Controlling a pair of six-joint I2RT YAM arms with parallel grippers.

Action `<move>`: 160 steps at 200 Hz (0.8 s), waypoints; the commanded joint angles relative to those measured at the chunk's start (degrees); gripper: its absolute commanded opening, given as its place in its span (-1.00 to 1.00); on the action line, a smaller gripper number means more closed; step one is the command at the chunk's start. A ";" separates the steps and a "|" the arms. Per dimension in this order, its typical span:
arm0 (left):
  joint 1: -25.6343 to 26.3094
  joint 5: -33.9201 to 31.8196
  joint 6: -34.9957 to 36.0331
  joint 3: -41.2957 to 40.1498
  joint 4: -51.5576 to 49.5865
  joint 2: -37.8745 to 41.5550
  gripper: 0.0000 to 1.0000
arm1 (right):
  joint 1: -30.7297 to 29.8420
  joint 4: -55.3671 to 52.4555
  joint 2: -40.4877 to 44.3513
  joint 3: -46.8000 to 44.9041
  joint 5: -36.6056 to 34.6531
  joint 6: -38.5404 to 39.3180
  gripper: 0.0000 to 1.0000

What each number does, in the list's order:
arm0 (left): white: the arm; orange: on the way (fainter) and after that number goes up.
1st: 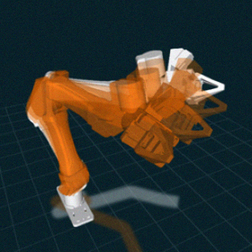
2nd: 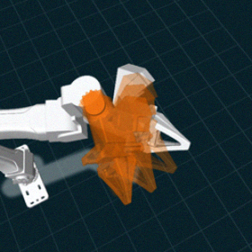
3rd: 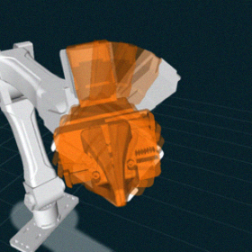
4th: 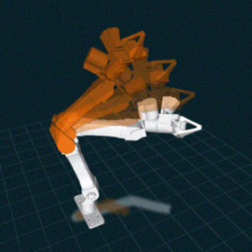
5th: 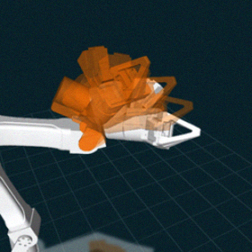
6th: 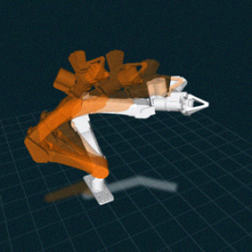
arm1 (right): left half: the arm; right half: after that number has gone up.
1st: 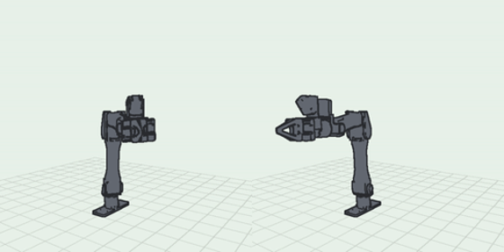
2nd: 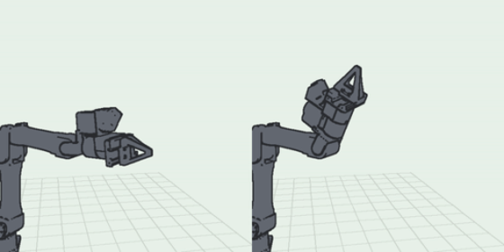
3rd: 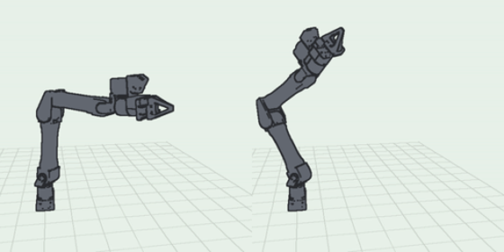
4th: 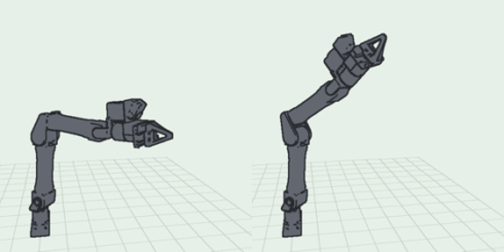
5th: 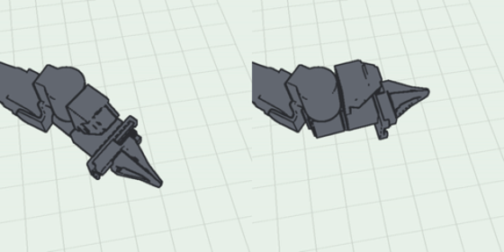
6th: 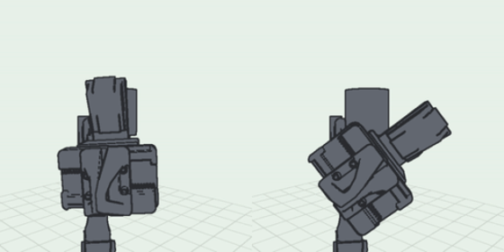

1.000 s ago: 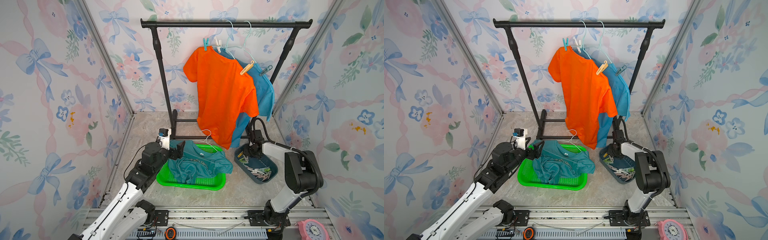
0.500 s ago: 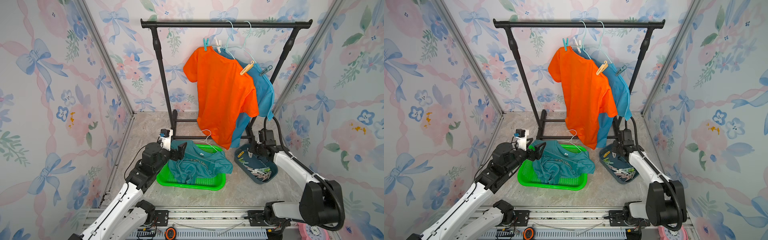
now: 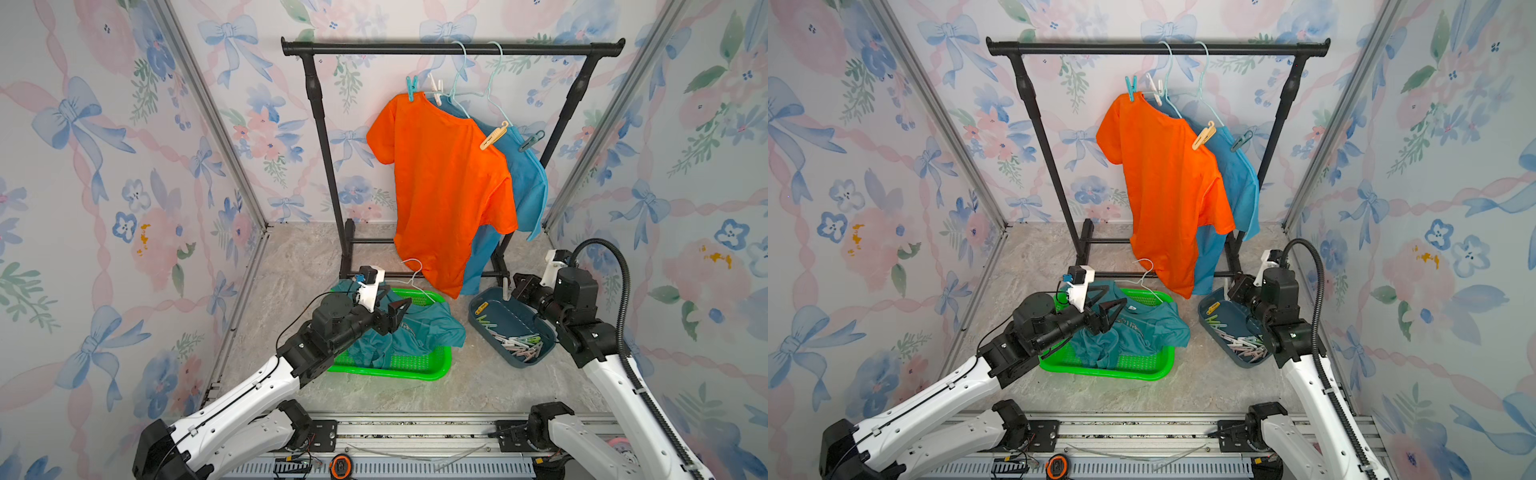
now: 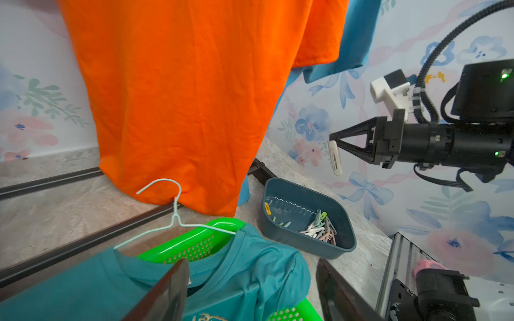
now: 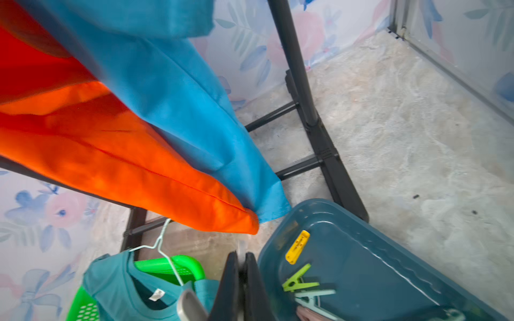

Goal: Use clothespins to secure the t-shirt on both sides of the hanger
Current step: Pick up the clothespin from the storage box.

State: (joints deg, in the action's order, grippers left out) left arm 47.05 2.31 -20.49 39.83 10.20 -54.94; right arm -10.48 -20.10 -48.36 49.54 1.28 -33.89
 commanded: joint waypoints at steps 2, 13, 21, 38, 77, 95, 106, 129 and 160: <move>5.45 -7.55 -0.81 0.53 8.86 -4.82 0.49 | -3.34 4.13 1.75 0.85 0.52 -6.11 -0.98; 7.91 -9.51 -0.50 1.57 12.14 -8.14 0.50 | -4.67 6.03 2.21 0.87 0.15 -7.67 -0.98; 8.91 -9.48 -0.78 1.99 14.08 -10.33 0.50 | -5.45 7.58 2.30 0.90 0.03 -8.75 -0.98; 9.41 -6.42 -2.17 6.98 16.27 -15.69 0.48 | -6.84 10.67 2.14 0.98 0.21 -10.75 -0.99; 10.94 -2.33 -1.79 15.62 17.12 -25.05 0.36 | -9.60 14.29 -0.08 2.57 0.40 -12.60 -0.99; 11.06 -1.06 -2.01 18.74 17.40 -28.43 0.32 | -10.49 15.53 -0.59 3.06 0.57 -13.39 -1.00; 11.17 -0.23 -2.05 20.85 17.41 -30.30 0.27 | -11.01 15.79 -0.80 3.52 0.57 -13.48 -0.99; 11.22 0.62 -1.91 23.69 17.40 -33.23 0.15 | -11.79 15.60 -0.77 4.47 0.52 -13.37 -0.99; 11.18 0.49 -1.41 26.52 17.43 -35.73 0.02 | -12.29 15.44 -0.34 4.70 0.48 -13.32 -1.00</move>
State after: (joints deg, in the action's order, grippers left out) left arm 58.13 1.69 -22.70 63.61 26.68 -89.25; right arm -21.93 -6.17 -49.30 52.42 1.32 -46.54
